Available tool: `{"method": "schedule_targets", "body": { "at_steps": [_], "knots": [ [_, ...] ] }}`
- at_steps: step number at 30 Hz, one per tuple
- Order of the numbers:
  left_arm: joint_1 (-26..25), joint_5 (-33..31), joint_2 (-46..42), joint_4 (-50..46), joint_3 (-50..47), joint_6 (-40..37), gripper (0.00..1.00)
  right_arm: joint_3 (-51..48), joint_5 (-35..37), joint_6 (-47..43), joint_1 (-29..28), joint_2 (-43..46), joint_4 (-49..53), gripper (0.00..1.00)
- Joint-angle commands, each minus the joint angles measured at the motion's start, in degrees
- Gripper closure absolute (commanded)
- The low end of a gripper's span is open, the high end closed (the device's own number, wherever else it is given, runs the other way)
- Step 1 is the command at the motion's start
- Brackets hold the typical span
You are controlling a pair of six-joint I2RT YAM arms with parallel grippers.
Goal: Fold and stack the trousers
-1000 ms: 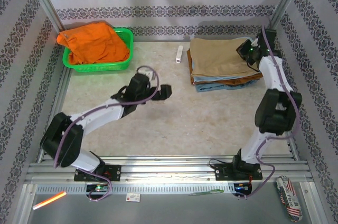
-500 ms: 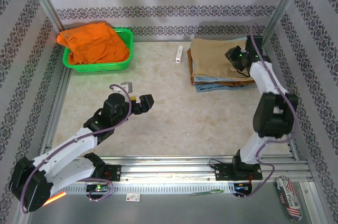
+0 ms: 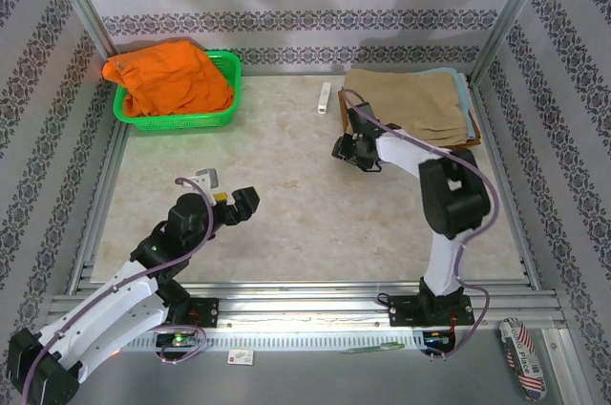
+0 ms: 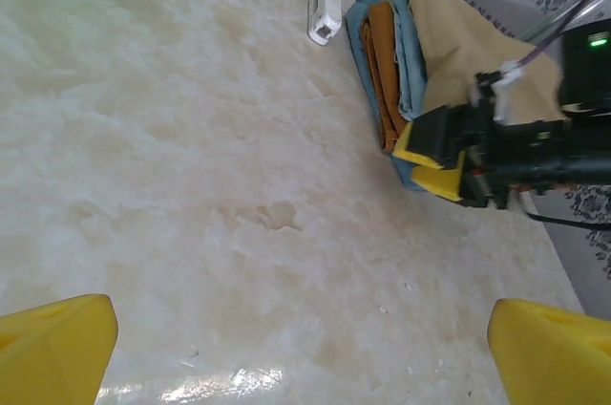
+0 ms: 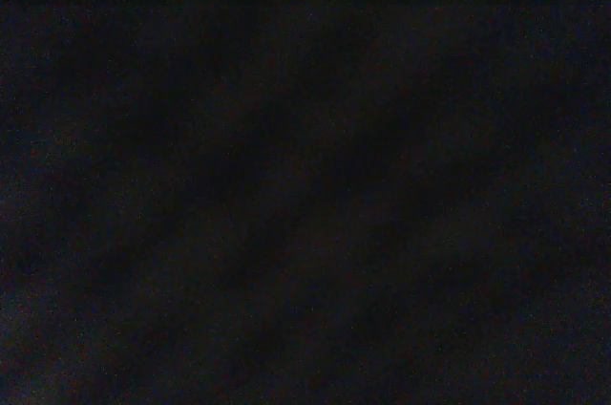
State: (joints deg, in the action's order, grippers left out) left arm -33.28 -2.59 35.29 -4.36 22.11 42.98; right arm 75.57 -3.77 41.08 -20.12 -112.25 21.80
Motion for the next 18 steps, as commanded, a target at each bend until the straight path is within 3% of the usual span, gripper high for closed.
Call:
{"method": "schedule_targets", "body": {
  "at_steps": [1, 9, 18],
  "knots": [
    [0.1, -1.8, -3.5, -3.5, -1.5, 3.2, 0.00, 5.6, 3.8, -2.5, 1.4, -3.3, 4.2, 0.49],
    [0.2, -4.3, -4.9, -7.1, -0.7, 1.2, 0.00, 15.5, 3.2, -4.2, 9.1, -10.7, 7.8, 0.50],
    [0.4, -3.6, 4.0, -2.2, 2.9, -1.7, 0.00, 28.4, -0.1, -6.9, 14.6, -18.9, 16.4, 0.50]
  ]
}}
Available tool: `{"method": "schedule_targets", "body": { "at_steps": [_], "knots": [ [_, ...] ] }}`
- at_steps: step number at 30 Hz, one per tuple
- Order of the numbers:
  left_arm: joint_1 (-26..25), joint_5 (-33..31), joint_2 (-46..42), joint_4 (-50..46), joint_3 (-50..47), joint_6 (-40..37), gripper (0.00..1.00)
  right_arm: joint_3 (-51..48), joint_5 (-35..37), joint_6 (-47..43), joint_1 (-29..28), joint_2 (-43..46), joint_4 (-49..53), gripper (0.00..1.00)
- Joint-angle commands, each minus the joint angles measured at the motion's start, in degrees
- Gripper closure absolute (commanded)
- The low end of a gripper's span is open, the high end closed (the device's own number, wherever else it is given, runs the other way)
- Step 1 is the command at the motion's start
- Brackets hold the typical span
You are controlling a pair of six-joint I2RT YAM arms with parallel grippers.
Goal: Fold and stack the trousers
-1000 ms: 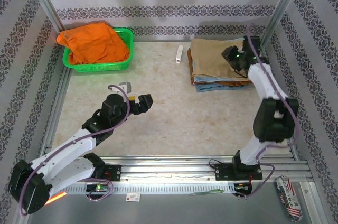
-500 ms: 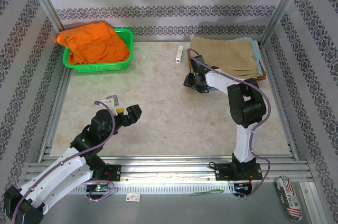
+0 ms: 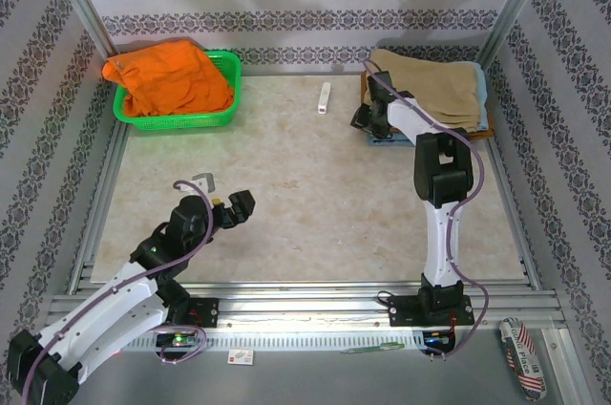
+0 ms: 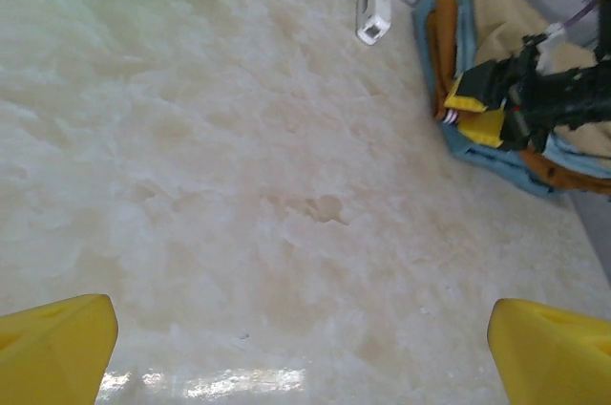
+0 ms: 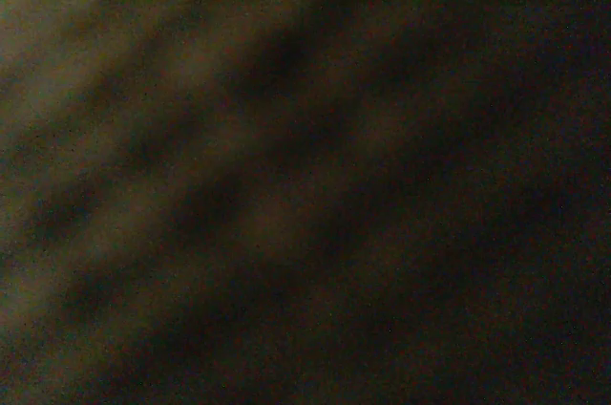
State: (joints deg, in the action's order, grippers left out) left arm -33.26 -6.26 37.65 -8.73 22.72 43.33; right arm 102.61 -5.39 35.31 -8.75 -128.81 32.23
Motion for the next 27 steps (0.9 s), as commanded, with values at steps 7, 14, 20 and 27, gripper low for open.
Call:
{"method": "schedule_targets", "body": {
  "at_steps": [7, 14, 20, 27],
  "knots": [
    [0.4, 1.0, 6.9, 5.6, 4.0, -3.3, 0.00, -1.1, -3.2, -6.1, 3.4, 1.8, 6.0, 0.49],
    [0.4, 0.4, 9.0, 2.9, 8.0, -6.9, 0.00, -13.2, -6.3, -7.0, 1.0, 17.0, 2.2, 0.46],
    [0.4, -7.7, 7.8, -10.7, 18.2, -10.6, 0.00, -32.4, -12.2, -7.3, -2.8, 41.7, -11.7, 0.46],
    [0.4, -23.2, 5.2, -20.0, 23.0, -13.6, 0.00, -45.9, -10.1, -15.1, -9.9, 67.5, -17.3, 0.02]
  ]
}}
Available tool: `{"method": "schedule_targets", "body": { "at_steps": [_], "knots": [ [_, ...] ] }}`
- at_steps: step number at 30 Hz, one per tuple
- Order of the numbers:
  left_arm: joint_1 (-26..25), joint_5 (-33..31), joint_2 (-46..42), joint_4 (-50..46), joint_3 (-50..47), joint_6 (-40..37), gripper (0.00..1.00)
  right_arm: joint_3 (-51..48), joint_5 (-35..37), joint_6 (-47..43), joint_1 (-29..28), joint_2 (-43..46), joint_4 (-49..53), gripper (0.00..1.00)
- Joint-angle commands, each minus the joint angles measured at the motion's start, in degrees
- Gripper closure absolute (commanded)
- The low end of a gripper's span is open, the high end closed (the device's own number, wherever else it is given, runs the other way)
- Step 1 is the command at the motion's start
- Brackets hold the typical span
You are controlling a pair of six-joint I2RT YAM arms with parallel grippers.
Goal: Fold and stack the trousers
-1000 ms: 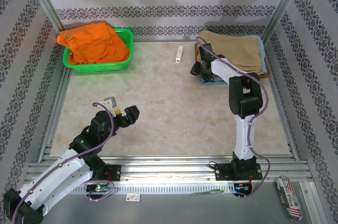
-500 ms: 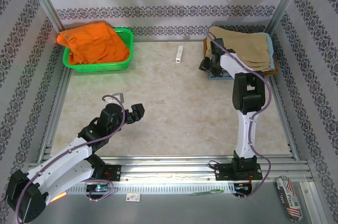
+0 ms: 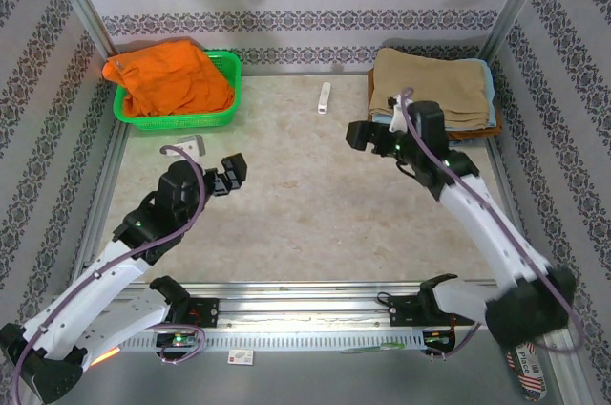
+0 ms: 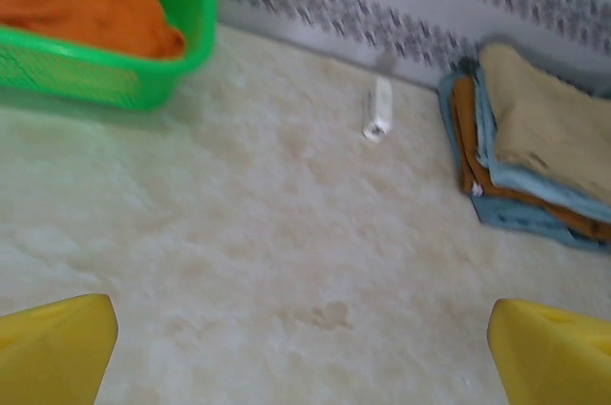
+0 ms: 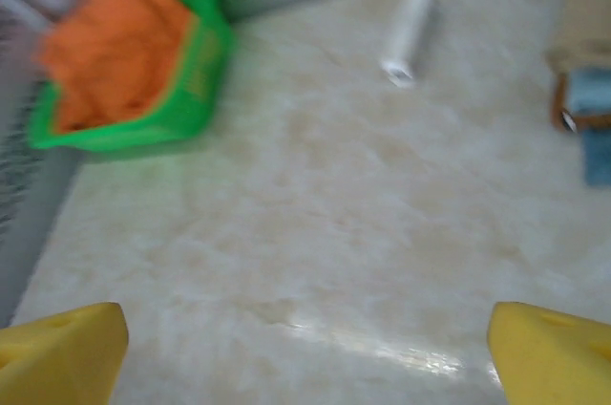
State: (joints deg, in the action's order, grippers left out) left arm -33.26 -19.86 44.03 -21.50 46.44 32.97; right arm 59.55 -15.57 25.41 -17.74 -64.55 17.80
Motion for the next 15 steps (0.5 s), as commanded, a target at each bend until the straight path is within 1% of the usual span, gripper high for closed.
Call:
{"method": "schedule_targets", "body": {
  "at_steps": [1, 3, 4, 5, 6, 7, 8, 9, 11, 12, 13, 15],
  "knots": [
    [0.4, -11.8, -1.7, -6.7, -1.6, -3.3, 0.00, -3.4, 2.1, -5.7, -1.5, 4.5, -2.6, 0.02],
    [0.5, -15.3, -2.5, -5.0, -3.6, -5.0, 0.00, -6.4, 10.4, -0.3, -2.2, 6.3, -2.2, 0.02],
    [0.5, -17.2, -2.8, -3.6, -4.9, -5.2, 0.00, -8.5, 12.4, 0.7, -2.2, 6.8, -4.1, 0.02],
    [0.5, -18.7, -3.5, -0.5, -7.2, -6.9, 0.00, -10.6, 12.8, -2.1, -2.1, 7.4, -7.5, 0.02],
    [0.5, -18.9, -4.2, 4.4, -9.7, -9.6, 0.00, -12.0, 11.4, -6.6, -2.2, 7.7, -9.9, 0.02],
    [0.4, -16.7, -5.2, 12.9, -14.4, -16.2, 0.00, -13.5, 9.9, -11.3, -2.2, 8.0, -12.1, 0.02],
    [0.5, -12.1, -6.3, 23.0, -19.5, -24.2, 0.00, -15.0, 9.8, -14.4, -2.1, 8.0, -13.8, 0.02],
    [0.4, -10.3, -7.2, 29.3, -22.6, -27.2, 0.00, -15.8, 10.3, -16.8, -2.0, 8.0, -15.2, 0.02],
    [0.5, -14.2, -8.8, 37.0, -27.8, -26.4, 0.00, -18.1, 11.4, -23.2, -1.0, 7.3, -18.8, 0.02],
    [0.5, -15.2, -9.3, 39.5, -29.4, -28.4, 0.00, -19.4, 12.6, -24.8, -0.4, 7.2, -20.2, 0.02],
    [0.5, -16.3, -9.4, 42.0, -30.9, -31.5, 0.00, -21.1, 14.3, -24.8, 0.6, 6.9, -22.9, 0.02],
    [0.5, -17.7, -8.2, 47.6, -33.9, -39.2, 0.00, -25.7, 14.5, -23.0, 4.3, 6.0, -31.1, 0.02]
  ]
}}
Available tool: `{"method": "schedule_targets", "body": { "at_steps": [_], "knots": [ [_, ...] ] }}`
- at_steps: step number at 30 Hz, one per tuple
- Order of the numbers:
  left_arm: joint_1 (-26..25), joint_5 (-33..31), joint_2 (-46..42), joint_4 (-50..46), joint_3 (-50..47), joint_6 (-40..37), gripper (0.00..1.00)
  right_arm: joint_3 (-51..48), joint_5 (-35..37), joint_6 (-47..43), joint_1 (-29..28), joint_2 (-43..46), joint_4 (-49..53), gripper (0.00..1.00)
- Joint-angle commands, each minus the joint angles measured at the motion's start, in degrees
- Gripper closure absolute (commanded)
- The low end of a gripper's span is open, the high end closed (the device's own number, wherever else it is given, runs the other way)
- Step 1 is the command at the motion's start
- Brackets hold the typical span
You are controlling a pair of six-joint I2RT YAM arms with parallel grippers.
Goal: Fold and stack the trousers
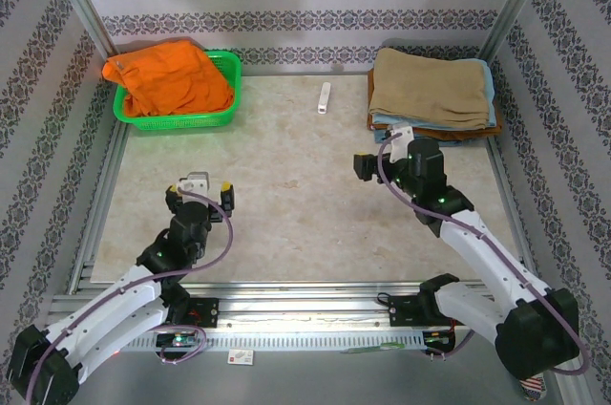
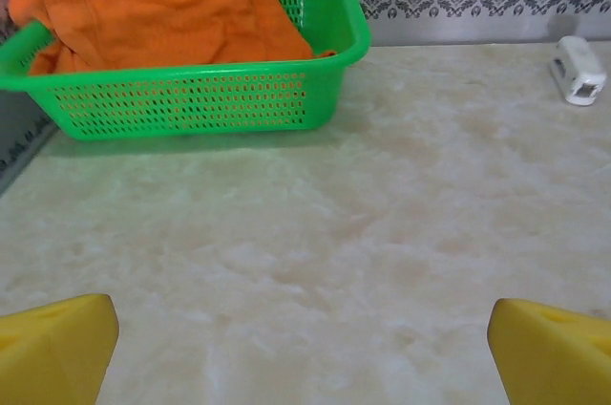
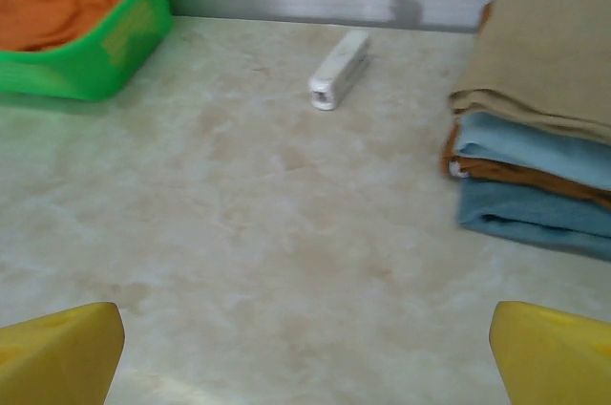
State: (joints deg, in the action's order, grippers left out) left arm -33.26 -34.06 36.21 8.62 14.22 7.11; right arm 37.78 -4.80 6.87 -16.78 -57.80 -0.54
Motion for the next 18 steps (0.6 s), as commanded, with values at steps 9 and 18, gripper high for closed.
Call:
{"method": "schedule_targets", "body": {
  "at_steps": [9, 18],
  "knots": [
    [5.1, -5.6, 13.5, 39.0, -8.1, -22.0, 0.00, -15.7, 3.0, 0.6, 16.8, -9.1, -32.8, 0.02],
    [13.6, -2.4, 34.8, 58.0, -8.7, -12.7, 0.01, -17.7, 2.7, -2.1, 18.4, -9.8, -40.3, 0.02]
  ]
}}
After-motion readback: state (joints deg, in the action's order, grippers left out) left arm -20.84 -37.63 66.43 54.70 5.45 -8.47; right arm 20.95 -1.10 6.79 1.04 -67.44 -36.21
